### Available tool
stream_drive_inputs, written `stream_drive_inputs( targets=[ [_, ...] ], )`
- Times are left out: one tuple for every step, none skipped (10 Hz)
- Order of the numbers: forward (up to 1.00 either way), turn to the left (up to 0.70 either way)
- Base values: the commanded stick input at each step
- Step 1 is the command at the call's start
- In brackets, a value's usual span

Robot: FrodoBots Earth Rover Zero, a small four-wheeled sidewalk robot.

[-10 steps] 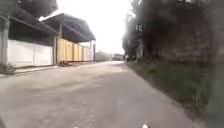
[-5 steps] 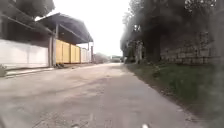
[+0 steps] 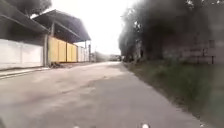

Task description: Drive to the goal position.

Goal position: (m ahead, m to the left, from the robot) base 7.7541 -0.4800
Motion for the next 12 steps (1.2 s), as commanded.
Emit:
stream_drive_inputs(
  targets=[
    [0.85,0.08],
    [0.85,-0.24],
    [0.85,-0.28],
    [0.85,-0.01],
    [0.85,0.08],
    [0.85,0.1],
    [0.85,0.05],
    [0.85,0.06],
    [0.85,0.1],
    [0.85,0.05],
    [0.85,-0.12],
    [0.85,-0.34]
  ],
)
